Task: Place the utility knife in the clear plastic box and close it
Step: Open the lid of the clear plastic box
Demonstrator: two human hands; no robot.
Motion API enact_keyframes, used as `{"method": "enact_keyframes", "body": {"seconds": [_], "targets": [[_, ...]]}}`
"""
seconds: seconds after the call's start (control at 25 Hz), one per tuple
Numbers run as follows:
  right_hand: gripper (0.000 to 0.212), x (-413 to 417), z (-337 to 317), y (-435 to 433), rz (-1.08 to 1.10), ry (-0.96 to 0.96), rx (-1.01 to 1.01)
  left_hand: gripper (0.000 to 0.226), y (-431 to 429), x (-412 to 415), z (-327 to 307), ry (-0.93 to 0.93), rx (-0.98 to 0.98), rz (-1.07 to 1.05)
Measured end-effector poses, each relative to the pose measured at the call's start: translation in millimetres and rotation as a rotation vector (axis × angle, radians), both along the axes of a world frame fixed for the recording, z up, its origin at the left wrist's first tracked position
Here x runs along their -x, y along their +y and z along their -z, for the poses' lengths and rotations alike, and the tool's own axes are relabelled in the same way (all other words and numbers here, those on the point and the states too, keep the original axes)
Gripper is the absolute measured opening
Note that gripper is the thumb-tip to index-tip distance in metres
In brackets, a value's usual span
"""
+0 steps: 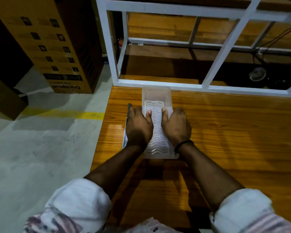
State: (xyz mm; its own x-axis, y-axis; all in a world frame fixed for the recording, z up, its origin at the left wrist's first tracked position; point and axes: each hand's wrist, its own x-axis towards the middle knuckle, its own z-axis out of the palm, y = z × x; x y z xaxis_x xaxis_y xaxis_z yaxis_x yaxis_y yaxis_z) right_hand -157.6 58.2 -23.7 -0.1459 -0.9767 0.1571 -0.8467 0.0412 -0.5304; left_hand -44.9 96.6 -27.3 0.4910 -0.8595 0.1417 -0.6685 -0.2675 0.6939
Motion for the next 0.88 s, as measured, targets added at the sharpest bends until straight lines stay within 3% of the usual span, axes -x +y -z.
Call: {"method": "enact_keyframes", "body": {"seconds": [0.2,0.32,0.4,0.48,0.64,0.8,0.88], "targets": [[0.044,-5,-1,2,-0.082,0.203,0.11,0.038,2,-2,1,0.135,0.046,0.003],[0.029,-7,-11,5,-0.294,0.471,0.183,0.035,0,-5,-4,0.223,0.033,0.025],[0.029,-6,-22,14,-0.398,0.534,0.146,0.035,-2,-7,-8,0.263,0.003,0.03],[0.044,-4,-29,36,-0.461,0.519,0.071,0.035,-6,-10,-9,0.327,-0.046,0.041],[0.119,-7,-35,78,-0.571,0.463,-0.293,0.034,-19,-24,-12,0.56,-0.232,0.036],[0.125,-16,-45,80,-0.574,0.54,-0.308,0.018,-16,-34,-11,0.727,-0.303,0.058],[0.123,-17,-49,74,-0.583,0.51,-0.378,0.03,-10,-35,-14,0.803,-0.314,0.044]]}}
